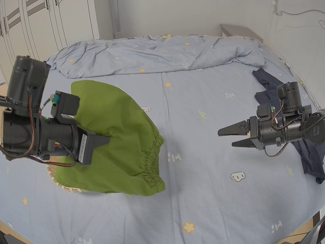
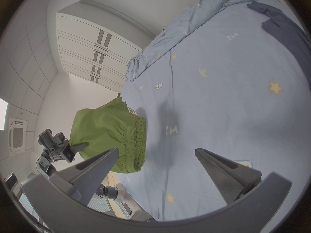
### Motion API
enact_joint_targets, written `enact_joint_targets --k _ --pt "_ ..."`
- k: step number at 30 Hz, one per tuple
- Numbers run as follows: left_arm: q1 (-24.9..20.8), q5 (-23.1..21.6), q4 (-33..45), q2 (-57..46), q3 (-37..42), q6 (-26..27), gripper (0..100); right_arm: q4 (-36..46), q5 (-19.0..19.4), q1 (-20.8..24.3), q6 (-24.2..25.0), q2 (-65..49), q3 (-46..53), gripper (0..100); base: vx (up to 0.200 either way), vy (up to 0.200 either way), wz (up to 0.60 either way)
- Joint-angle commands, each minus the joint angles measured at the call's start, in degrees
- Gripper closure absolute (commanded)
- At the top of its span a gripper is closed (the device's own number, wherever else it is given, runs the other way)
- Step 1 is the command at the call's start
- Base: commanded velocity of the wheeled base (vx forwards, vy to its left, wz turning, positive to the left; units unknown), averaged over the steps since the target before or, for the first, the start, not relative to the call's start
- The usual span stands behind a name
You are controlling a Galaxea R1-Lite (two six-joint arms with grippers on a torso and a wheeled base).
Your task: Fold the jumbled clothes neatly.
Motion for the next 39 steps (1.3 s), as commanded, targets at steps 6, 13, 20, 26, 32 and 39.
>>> enact_joint_targets --k 6,13,20,26,32,39 --pt "17.0 -4.6 -6.7 1.0 -3.8 0.9 100 -0.1 0.0 0.1 -0.1 -0.6 0.2 0 0.000 0.000 0.00" --pt "28.9 -15.9 -8.2 8.2 -5.3 0.6 100 -0.1 0.0 0.3 -0.1 -1.2 0.2 0 0.000 0.000 0.00" --pt "37.1 -17.1 -7.3 15.3 -2.4 0.6 100 -0.1 0.0 0.3 -0.1 -1.0 0.2 0 0.000 0.000 0.00" --pt "40.3 -16.7 -7.4 22.6 0.6 0.8 100 -0.1 0.0 0.3 0.0 -1.1 0.3 0 0.000 0.000 0.00" --pt "40.6 -15.3 -7.6 30.0 -1.4 0.7 100 -0.1 0.0 0.3 0.0 -1.0 0.3 0 0.000 0.000 0.00" --pt "40.1 -15.2 -7.5 31.9 -2.0 0.9 100 -0.1 0.0 0.5 0.0 -0.9 0.3 0 0.000 0.000 0.00"
